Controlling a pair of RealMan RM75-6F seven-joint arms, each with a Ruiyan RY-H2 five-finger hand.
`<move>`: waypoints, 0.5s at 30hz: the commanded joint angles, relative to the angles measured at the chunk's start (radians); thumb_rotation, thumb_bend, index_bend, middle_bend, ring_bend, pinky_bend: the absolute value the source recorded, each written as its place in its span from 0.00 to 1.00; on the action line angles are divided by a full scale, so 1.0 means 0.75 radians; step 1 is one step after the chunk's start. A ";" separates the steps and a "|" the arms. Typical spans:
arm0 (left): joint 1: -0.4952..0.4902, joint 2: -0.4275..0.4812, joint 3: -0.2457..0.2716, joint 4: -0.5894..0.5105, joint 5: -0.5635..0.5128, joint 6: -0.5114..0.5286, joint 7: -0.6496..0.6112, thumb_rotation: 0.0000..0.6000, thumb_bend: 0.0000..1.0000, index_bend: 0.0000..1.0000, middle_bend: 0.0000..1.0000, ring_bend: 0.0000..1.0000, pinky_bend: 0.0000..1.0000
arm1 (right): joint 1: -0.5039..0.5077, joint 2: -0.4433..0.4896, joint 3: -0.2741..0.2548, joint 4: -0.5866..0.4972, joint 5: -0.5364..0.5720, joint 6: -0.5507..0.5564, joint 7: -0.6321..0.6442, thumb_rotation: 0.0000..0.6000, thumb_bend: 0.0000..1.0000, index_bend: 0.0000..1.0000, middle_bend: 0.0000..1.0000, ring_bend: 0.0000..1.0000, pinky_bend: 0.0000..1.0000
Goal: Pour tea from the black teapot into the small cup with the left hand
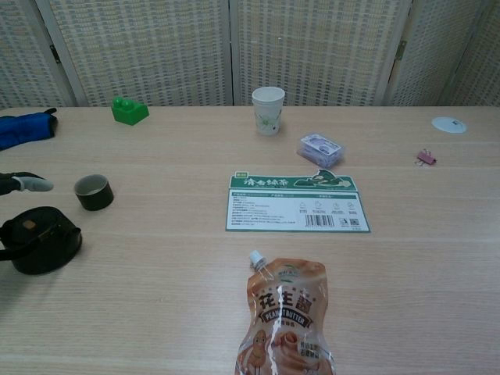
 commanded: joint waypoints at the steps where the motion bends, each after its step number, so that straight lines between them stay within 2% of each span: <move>1: -0.011 -0.004 -0.010 0.016 -0.022 -0.015 -0.009 1.00 0.26 0.01 0.02 0.08 0.02 | 0.000 -0.003 0.001 0.004 0.006 -0.003 0.000 1.00 0.17 0.17 0.22 0.14 0.09; 15: -0.060 -0.023 -0.058 0.118 -0.115 -0.071 -0.012 1.00 0.26 0.01 0.02 0.08 0.02 | 0.002 -0.003 0.005 0.001 0.013 -0.008 -0.006 1.00 0.17 0.17 0.22 0.14 0.09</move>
